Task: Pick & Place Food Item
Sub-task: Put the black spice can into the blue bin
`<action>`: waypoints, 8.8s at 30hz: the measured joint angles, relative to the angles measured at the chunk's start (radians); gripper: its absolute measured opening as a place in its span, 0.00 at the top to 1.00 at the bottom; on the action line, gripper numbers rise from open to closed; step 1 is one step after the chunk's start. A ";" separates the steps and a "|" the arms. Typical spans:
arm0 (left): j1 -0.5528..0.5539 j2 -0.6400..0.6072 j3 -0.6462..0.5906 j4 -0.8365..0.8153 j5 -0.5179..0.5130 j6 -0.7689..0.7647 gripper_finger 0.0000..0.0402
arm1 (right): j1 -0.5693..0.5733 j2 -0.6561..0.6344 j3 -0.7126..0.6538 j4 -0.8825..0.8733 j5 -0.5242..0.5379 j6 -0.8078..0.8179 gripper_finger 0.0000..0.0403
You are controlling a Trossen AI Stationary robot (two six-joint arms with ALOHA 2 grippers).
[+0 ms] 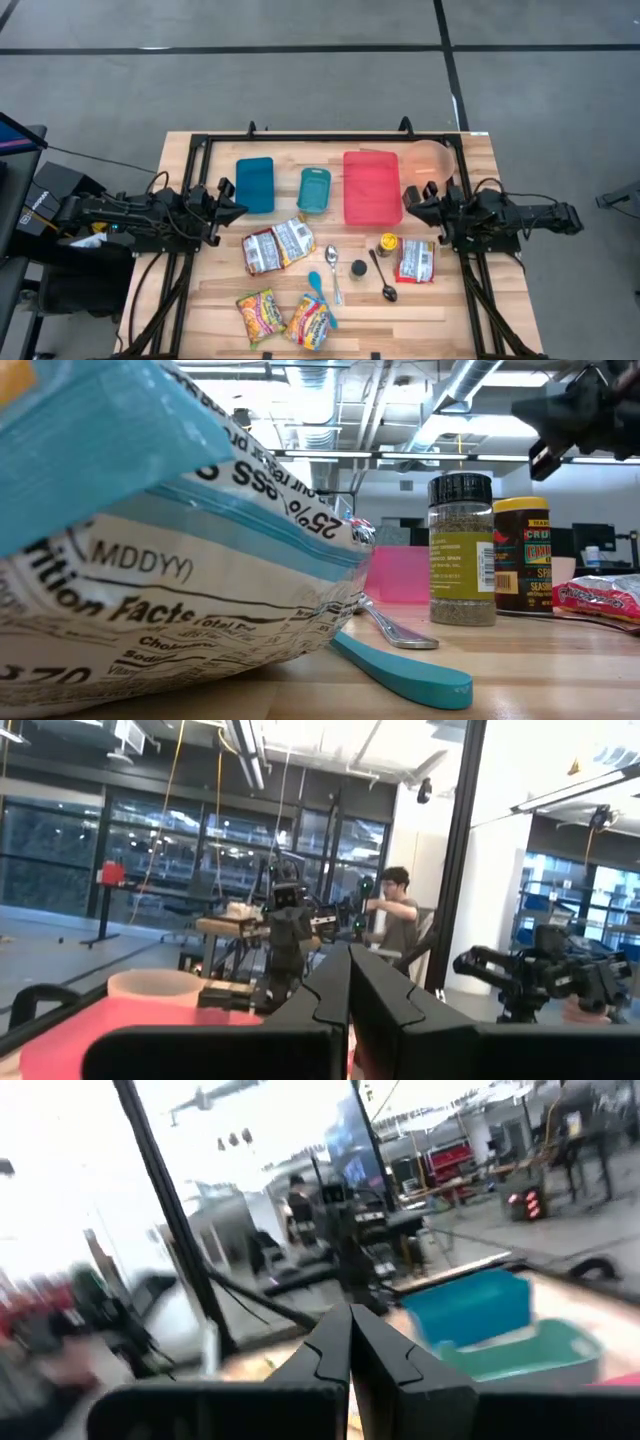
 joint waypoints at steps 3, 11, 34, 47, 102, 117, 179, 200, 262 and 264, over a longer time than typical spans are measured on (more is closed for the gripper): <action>0.000 0.000 0.000 0.019 0.000 -0.002 1.00 | 0.000 0.000 0.000 0.051 0.002 0.098 1.00; 0.000 0.000 0.000 0.032 0.000 -0.002 1.00 | 0.015 0.000 0.067 0.066 0.000 0.127 1.00; 0.000 0.000 0.000 0.030 0.000 -0.003 1.00 | 0.084 0.336 0.509 -0.791 0.327 0.442 1.00; 0.000 0.000 0.000 0.029 0.000 -0.003 1.00 | 0.082 0.625 0.718 -1.230 0.408 0.748 1.00; 0.000 0.000 0.000 0.030 0.000 0.001 1.00 | -0.411 1.079 0.724 -1.140 0.166 0.474 0.58; 0.000 0.000 0.000 0.030 0.000 0.001 1.00 | -0.457 1.080 0.724 -1.143 0.114 0.408 0.47; 0.000 0.000 0.000 0.029 0.000 0.000 1.00 | -0.406 1.217 0.669 -1.057 0.168 0.404 0.65; 0.000 0.000 0.000 0.029 0.000 0.000 1.00 | -0.406 1.217 0.669 -1.058 0.168 0.404 0.66; 0.000 0.295 0.000 0.269 -0.126 -0.082 1.00 | -0.148 1.184 0.669 0.173 0.108 0.083 0.67; 0.000 0.324 0.000 0.297 -0.126 -0.082 1.00 | -0.148 1.206 0.669 0.203 0.107 0.074 0.67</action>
